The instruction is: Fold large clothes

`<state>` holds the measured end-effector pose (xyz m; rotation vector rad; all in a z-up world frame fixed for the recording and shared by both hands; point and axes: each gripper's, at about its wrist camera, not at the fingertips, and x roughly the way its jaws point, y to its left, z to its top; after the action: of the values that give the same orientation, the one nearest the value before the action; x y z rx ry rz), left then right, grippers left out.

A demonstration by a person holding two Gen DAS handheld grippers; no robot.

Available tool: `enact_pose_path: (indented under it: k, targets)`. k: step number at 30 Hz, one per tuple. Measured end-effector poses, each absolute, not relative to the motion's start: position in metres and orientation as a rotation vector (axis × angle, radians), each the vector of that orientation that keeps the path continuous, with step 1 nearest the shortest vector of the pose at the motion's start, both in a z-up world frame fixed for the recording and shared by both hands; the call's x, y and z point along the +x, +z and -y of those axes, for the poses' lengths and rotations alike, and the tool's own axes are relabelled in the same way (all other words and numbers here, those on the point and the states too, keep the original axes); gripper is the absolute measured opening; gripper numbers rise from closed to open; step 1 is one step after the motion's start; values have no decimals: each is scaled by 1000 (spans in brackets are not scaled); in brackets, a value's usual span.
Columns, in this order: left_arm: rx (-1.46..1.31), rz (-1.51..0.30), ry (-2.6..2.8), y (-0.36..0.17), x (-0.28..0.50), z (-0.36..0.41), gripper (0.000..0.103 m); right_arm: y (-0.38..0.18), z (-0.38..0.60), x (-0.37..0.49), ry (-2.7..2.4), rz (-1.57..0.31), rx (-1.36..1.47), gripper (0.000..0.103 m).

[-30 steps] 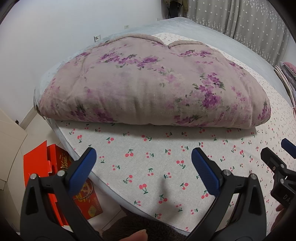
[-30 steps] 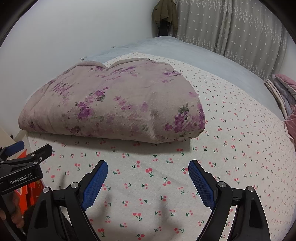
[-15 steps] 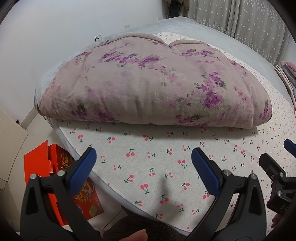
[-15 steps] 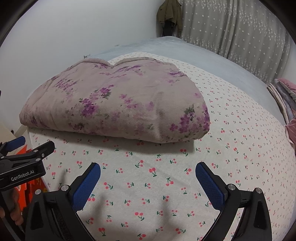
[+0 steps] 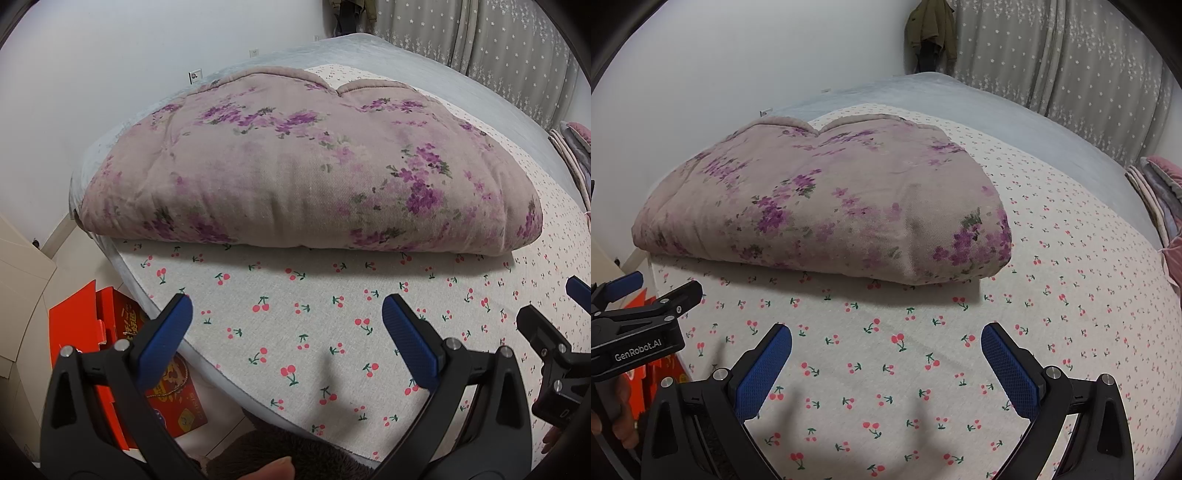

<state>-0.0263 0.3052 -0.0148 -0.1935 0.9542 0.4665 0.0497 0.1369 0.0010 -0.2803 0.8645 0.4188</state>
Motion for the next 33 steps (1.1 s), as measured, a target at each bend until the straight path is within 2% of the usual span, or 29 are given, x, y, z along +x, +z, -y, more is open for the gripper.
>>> enact_pose_path:
  k: [33]
  targets:
    - [-184,-978,468,-21,-27,-305,102,2,-135,39,450,-866,-288,103]
